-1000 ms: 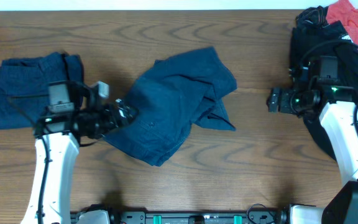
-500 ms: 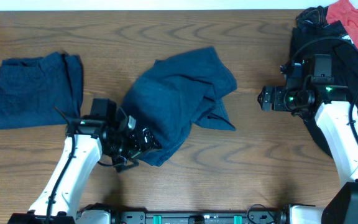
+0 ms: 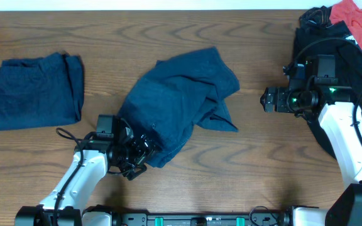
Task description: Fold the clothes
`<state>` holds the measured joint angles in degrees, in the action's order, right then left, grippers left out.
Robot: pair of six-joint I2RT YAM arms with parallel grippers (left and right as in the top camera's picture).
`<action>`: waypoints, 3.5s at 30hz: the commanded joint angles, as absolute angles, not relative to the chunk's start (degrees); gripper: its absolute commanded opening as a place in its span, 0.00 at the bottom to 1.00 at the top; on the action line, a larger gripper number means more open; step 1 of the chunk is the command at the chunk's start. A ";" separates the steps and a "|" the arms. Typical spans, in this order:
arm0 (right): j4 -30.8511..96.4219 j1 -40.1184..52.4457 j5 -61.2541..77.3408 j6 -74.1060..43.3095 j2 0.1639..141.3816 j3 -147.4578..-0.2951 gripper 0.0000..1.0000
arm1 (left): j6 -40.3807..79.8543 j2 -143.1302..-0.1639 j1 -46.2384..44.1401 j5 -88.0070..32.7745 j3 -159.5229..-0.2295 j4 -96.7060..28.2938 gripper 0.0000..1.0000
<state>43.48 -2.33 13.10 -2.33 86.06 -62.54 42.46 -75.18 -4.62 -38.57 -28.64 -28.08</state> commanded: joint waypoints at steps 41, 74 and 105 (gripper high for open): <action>43.51 -1.80 13.50 -1.61 84.77 -62.76 0.95 | 51.83 -74.87 -10.04 -37.08 -28.82 -16.23 0.06; 8.67 13.74 10.50 -0.40 110.24 -62.76 0.91 | 36.86 -49.93 -6.00 -23.88 -41.98 -24.77 0.06; 19.29 0.54 2.70 -7.86 73.54 -64.20 0.01 | 27.62 -52.10 -6.00 -24.45 -54.39 -31.42 0.06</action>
<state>16.84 2.26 4.51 -7.01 78.98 -63.79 31.55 -52.51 -6.37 -24.23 -49.28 -30.11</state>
